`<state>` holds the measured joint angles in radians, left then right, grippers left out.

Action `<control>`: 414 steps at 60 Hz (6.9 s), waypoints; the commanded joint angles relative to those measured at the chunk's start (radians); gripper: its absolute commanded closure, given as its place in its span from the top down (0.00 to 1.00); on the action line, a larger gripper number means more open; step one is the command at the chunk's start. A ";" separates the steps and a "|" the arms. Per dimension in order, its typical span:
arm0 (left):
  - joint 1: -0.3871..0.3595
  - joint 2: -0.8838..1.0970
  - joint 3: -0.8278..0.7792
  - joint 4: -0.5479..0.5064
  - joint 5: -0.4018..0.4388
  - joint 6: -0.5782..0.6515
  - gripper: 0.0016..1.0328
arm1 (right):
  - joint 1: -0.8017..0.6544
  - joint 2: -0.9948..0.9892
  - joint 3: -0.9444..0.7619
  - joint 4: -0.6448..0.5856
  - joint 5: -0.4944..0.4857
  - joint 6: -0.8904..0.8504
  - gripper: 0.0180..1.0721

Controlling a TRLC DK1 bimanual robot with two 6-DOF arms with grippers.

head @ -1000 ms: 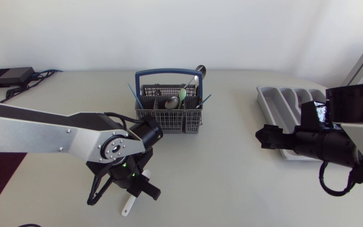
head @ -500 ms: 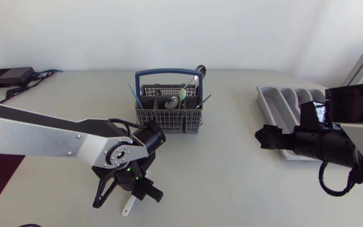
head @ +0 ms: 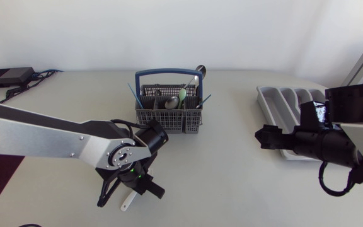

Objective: Sort the cutlery from the basket into the organizer compartments.

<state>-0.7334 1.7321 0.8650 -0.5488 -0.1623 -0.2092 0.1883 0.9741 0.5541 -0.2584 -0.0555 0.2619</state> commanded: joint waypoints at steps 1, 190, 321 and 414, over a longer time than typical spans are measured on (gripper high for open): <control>0.014 0.101 -0.070 -0.031 0.004 0.001 0.03 | 0.003 0.006 -0.029 0.010 0.005 0.005 0.95; 0.037 -0.083 0.402 0.414 0.237 -0.430 0.03 | 0.266 0.426 0.340 0.209 -0.380 -0.075 0.24; 0.126 -0.293 0.417 0.245 0.342 -0.229 0.63 | 0.056 0.373 0.244 -0.079 -0.534 -0.589 0.07; 0.140 -0.382 0.223 0.162 0.271 -0.044 0.64 | -0.922 0.861 0.665 -0.400 -0.227 -2.058 0.07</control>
<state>-0.5838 1.3621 1.1076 -0.3916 0.1150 -0.2642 -0.7174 1.7939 1.1980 -0.6788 -0.3054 -1.7374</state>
